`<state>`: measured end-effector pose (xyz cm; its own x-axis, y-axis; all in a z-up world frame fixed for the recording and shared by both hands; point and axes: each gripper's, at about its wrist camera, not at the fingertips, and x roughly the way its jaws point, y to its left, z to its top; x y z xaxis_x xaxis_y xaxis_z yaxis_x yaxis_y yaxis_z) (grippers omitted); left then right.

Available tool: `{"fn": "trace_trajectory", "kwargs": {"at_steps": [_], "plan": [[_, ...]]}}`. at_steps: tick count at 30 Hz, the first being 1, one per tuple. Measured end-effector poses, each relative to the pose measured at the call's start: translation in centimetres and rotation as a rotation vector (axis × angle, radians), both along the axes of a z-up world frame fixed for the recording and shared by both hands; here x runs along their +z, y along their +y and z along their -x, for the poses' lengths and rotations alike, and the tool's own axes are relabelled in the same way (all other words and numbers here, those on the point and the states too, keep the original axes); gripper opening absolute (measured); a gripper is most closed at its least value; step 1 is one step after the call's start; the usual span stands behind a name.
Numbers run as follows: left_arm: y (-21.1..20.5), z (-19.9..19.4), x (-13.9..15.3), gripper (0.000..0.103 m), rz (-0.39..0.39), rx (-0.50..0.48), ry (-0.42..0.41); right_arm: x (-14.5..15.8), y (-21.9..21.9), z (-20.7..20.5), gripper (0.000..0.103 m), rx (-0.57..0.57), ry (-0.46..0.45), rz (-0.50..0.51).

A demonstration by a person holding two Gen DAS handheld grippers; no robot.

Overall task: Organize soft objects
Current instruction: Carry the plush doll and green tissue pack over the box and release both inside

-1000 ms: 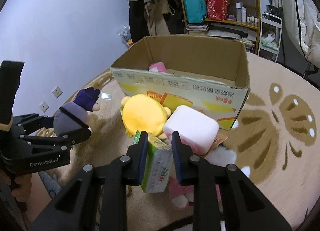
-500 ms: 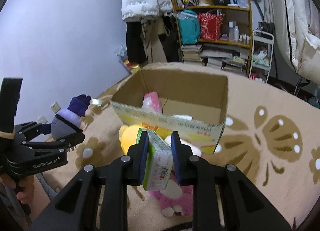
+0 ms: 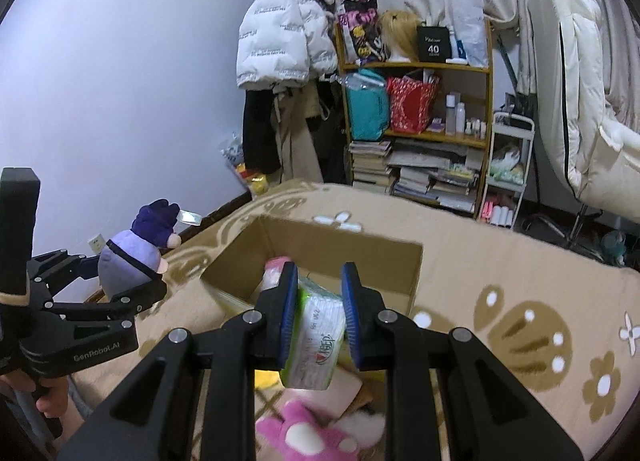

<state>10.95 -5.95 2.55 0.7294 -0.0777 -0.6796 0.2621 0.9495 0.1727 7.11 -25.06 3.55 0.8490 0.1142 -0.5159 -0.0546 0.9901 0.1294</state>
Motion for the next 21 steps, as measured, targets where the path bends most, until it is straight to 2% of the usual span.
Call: {"fn": "trace_trajectory", "kwargs": {"at_steps": [4,10,11,12,17,21], "plan": [[-0.9,-1.8,0.4,0.063,0.021,-0.008,-0.006,0.4,-0.8,-1.8,0.022,-0.015,-0.012,-0.001],[-2.7,-4.4,0.1,0.063,0.030,-0.040,-0.022,-0.5,-1.4,-4.4,0.020,-0.021,0.010,-0.002],[-2.9,-4.9,-0.3,0.063,0.033,-0.046,-0.022,-0.9,-1.4,-4.9,0.016,-0.018,0.016,0.000],[-3.2,-5.5,-0.7,0.063,0.034,-0.048,-0.015,-1.3,-1.4,-5.3,0.011,-0.014,0.026,0.007],[-4.3,-7.7,-2.8,0.067,0.042,-0.060,0.062,-3.1,-1.2,-7.2,0.011,-0.009,0.081,0.027],[-4.6,-8.6,-4.1,0.070,0.017,-0.053,0.096,-3.9,-1.7,-7.7,0.011,-0.012,0.107,0.005]]}}
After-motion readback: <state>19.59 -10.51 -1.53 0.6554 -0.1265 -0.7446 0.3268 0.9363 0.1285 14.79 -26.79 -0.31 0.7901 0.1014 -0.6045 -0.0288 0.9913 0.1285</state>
